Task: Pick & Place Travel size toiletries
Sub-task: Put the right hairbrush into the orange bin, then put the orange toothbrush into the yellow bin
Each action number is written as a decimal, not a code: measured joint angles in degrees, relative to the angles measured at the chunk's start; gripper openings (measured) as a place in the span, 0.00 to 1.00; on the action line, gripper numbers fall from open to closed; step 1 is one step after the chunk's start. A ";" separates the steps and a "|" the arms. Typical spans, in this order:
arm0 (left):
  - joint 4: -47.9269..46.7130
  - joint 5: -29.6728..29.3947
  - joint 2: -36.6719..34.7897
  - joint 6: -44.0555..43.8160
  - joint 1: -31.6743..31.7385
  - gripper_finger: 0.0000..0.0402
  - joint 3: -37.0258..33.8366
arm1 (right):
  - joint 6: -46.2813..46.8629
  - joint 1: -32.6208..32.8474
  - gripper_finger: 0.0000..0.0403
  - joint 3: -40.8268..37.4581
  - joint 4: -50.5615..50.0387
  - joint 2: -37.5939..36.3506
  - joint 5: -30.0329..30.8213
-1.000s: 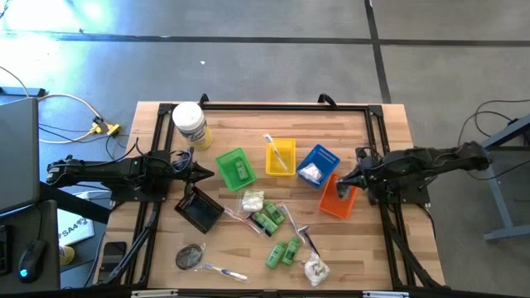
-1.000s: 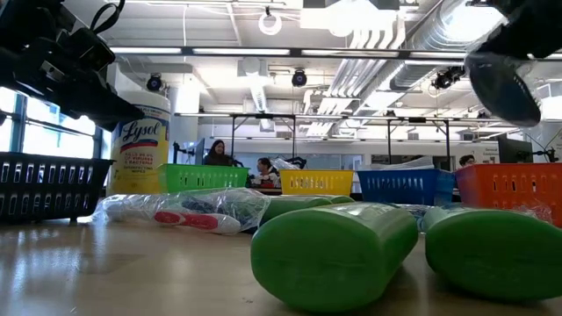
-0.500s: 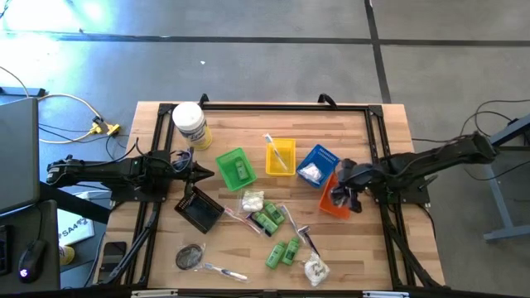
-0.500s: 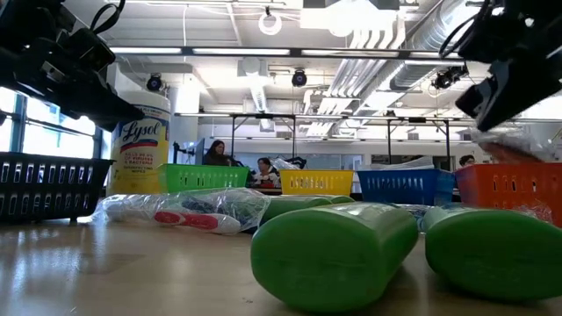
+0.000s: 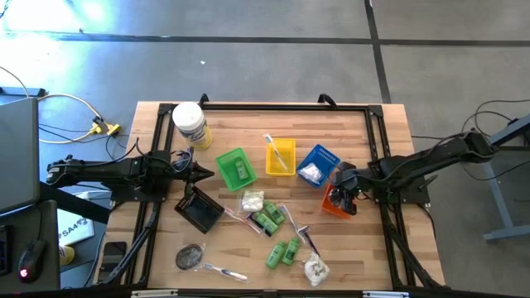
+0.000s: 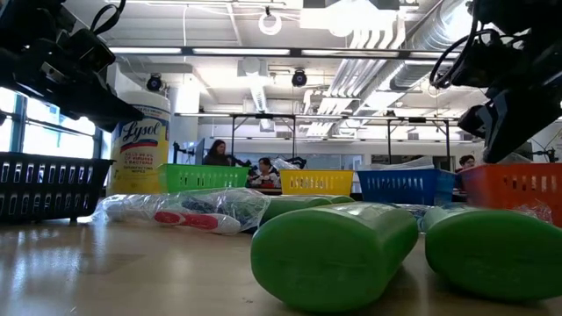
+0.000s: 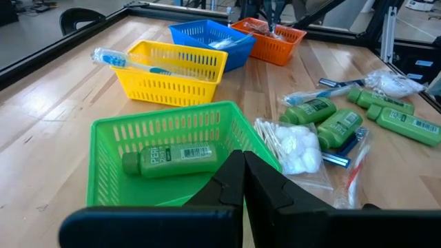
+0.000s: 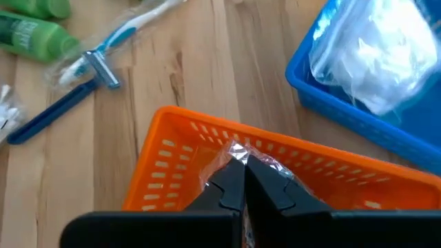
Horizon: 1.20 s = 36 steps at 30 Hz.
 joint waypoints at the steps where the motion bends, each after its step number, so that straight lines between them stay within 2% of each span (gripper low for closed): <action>1: 0.00 0.00 -0.02 0.00 0.01 0.00 0.00 | 0.42 0.01 0.01 0.00 0.05 0.34 -0.03; 5: 0.02 0.01 -0.02 0.00 0.01 0.00 -0.02 | 2.24 0.00 0.07 0.00 0.08 0.72 -1.02; 14: 0.02 0.04 0.00 0.00 0.01 0.00 -0.02 | 3.04 0.02 0.34 0.00 1.18 0.74 -1.95; 18: 0.02 0.19 -0.02 0.00 0.01 0.00 -0.02 | 2.21 0.00 0.40 0.00 6.03 -0.10 -1.97; 21: 0.02 0.19 -0.02 0.00 0.00 0.00 -0.02 | -2.40 0.10 0.40 0.00 16.46 -1.56 -5.06; 24: 0.02 0.17 -0.02 0.00 -0.01 0.00 -0.02 | -8.28 0.63 0.40 0.02 32.02 -2.71 -9.95; 28: 0.02 0.17 -0.01 0.00 0.01 0.00 -0.02 | -15.36 0.92 0.40 0.09 48.56 -2.62 -10.77; 32: 0.02 0.15 -0.02 0.00 0.01 0.00 -0.02 | -20.40 -0.75 0.38 0.05 52.88 -2.62 -13.71; 36: -0.08 0.13 -0.02 0.00 0.01 0.00 -0.02 | -20.32 -3.59 0.26 0.00 50.24 -4.37 -13.30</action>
